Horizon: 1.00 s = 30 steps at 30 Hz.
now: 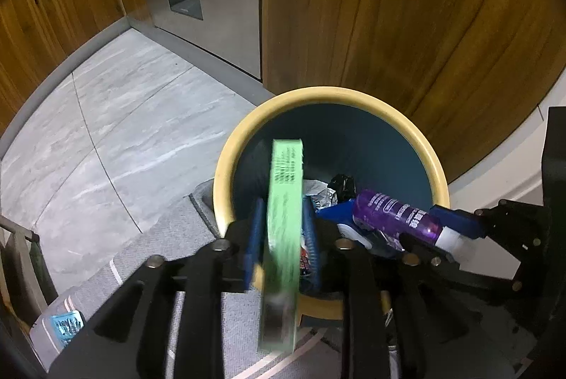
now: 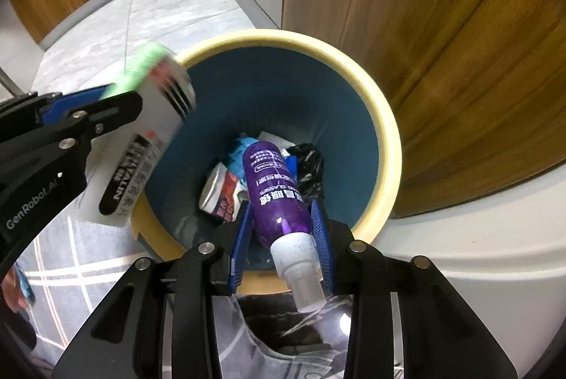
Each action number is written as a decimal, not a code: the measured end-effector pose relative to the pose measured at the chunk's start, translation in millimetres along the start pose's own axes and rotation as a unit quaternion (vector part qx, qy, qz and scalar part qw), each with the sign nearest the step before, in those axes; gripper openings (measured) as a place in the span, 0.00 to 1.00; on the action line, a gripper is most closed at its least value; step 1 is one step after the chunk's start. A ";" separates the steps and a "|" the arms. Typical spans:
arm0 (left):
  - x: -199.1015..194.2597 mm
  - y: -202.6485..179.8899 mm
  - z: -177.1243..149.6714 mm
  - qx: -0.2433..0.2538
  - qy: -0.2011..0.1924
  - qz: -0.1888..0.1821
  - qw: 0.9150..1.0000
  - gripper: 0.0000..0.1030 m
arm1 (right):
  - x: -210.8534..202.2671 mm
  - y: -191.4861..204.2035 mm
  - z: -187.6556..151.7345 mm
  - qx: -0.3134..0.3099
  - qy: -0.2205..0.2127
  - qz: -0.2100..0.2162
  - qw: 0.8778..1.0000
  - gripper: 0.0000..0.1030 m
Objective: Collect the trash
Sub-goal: 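Open both tools to drop the box and bottle into the bin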
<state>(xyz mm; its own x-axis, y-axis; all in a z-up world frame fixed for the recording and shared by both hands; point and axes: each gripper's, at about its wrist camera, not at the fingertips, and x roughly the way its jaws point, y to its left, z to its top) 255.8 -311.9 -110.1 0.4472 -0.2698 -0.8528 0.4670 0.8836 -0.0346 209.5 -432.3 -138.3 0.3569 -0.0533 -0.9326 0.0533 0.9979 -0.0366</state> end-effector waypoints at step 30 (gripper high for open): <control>-128.9 77.7 -96.7 -0.065 -0.060 0.043 0.995 0.61 | -55.9 35.5 12.6 -0.014 -0.100 0.027 0.994 0.86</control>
<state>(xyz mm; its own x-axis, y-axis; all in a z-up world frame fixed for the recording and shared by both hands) 160.7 -171.5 -53.2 0.5724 -0.2271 -0.7879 0.3231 0.9456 -0.0378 203.2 -394.4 -82.9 0.5375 -0.0026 -0.8433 0.0042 1.0000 -0.0004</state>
